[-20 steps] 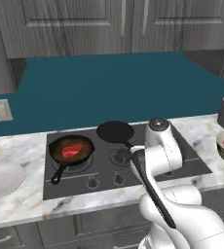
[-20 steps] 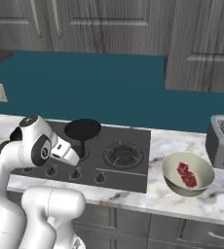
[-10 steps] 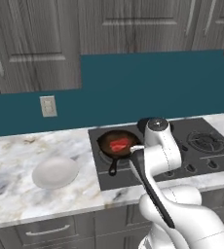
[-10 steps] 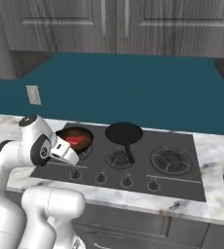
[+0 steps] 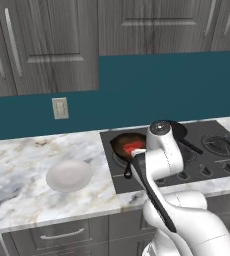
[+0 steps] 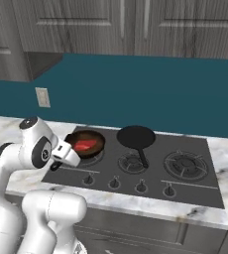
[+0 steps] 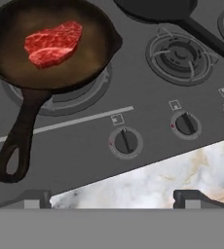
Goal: Place one of the steaks on the plate and the other in the bowl. Then place the bowl in the fridge.
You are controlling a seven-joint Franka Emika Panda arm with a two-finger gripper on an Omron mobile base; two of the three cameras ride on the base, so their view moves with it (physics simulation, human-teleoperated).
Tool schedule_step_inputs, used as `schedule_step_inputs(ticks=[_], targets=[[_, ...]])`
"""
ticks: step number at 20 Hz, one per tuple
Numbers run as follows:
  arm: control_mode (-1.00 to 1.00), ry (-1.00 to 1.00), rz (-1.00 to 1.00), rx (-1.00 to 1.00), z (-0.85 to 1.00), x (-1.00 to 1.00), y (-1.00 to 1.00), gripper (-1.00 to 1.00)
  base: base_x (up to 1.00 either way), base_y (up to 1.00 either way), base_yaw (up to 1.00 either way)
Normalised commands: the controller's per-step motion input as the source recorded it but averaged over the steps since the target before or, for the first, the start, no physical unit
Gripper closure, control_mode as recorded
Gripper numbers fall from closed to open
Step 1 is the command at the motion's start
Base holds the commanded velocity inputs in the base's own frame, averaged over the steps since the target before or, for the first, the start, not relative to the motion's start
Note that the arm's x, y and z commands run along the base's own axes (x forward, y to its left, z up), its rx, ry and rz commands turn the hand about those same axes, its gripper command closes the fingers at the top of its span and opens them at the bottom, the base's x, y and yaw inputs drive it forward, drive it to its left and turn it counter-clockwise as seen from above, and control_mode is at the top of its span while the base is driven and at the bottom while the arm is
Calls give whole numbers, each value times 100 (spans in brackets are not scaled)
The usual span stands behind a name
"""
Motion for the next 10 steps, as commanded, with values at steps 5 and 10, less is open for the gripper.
schedule_step_inputs(ticks=[5, 10], targets=[[-100, 12, -2, 10, 22, 78, 1, -100, 0, 0, 0], [-100, 15, -26, 24, 35, 100, 0, -100, 0, 0, 0]])
